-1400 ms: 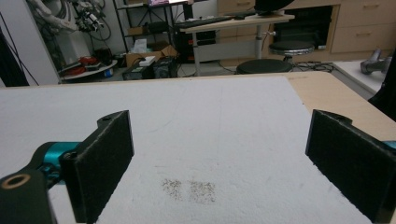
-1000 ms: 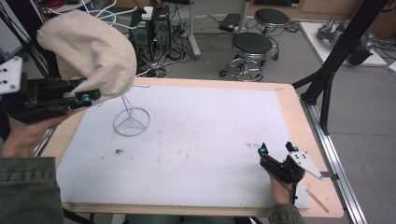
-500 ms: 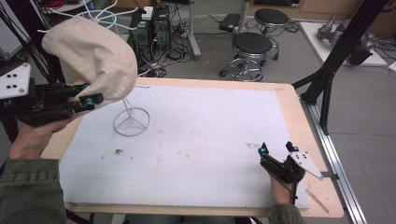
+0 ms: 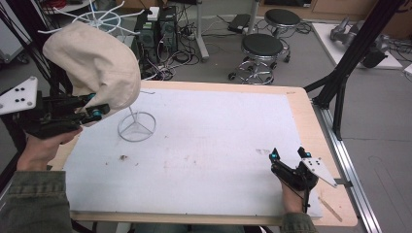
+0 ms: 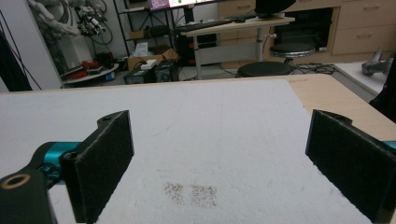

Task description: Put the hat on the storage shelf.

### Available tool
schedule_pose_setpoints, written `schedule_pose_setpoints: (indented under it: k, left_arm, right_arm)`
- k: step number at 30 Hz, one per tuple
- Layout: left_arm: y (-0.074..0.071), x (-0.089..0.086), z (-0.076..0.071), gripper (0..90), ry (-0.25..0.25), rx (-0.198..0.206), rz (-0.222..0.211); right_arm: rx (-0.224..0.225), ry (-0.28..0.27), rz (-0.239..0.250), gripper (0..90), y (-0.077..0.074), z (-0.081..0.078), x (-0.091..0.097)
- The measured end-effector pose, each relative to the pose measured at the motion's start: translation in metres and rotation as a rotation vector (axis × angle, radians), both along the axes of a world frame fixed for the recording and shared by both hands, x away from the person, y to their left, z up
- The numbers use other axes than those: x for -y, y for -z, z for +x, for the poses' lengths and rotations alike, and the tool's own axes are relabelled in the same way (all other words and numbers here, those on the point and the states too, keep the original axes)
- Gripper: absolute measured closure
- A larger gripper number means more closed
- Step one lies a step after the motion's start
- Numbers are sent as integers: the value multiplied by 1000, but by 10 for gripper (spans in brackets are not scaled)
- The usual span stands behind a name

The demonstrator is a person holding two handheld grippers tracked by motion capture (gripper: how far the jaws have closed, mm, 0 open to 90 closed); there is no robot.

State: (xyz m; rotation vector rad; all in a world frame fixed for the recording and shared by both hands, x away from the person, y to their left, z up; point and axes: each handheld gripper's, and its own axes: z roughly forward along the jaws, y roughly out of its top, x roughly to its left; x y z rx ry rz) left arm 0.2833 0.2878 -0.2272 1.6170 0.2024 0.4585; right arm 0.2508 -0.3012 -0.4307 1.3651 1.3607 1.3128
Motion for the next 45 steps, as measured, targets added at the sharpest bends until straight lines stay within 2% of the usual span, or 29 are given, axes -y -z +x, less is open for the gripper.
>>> schedule_pose_setpoints:
  k: [5,6,8,12,16,18,23,24,25,26,28,35,42,45]
  left_arm:
    - [6,-3,-1,643,-37,-12,-17]
    - [6,-4,-1,643,-46,-15,-19]
    - [8,-6,-1,545,-74,-21,-37]
    - [10,-8,-2,522,-100,-17,-37]
    - [12,-9,-2,490,-102,-20,-44]
    - [14,-10,-1,427,-104,-21,-51]
    - [15,-12,-1,361,-130,-19,-70]
    - [15,-12,-1,313,-130,-19,-79]
    - [15,-12,-1,313,-134,-19,-84]
    - [15,-12,-1,244,-132,-20,-88]
    - [15,-12,-2,216,-132,-21,-86]
    - [16,-14,-3,185,-146,-20,-101]
    - [20,-20,-9,158,-174,-15,-134]
    - [21,-21,-11,158,-180,-16,-129]
  right_arm:
    - [5,11,15,65,0,0,2]
    - [5,11,15,65,0,0,2]
    - [4,11,17,65,-1,0,1]
    - [4,10,14,65,-1,0,0]
    - [5,8,15,66,-1,0,0]
    - [3,9,16,66,-1,0,1]
    - [8,10,14,65,-1,0,1]
    - [9,10,14,65,-1,0,1]
    - [9,10,14,65,-1,0,1]
    - [5,9,16,65,-1,0,1]
    - [5,9,15,65,-1,0,1]
    - [6,9,16,65,-1,0,1]
    - [5,6,13,66,-1,0,0]
    - [4,4,14,65,-1,0,1]
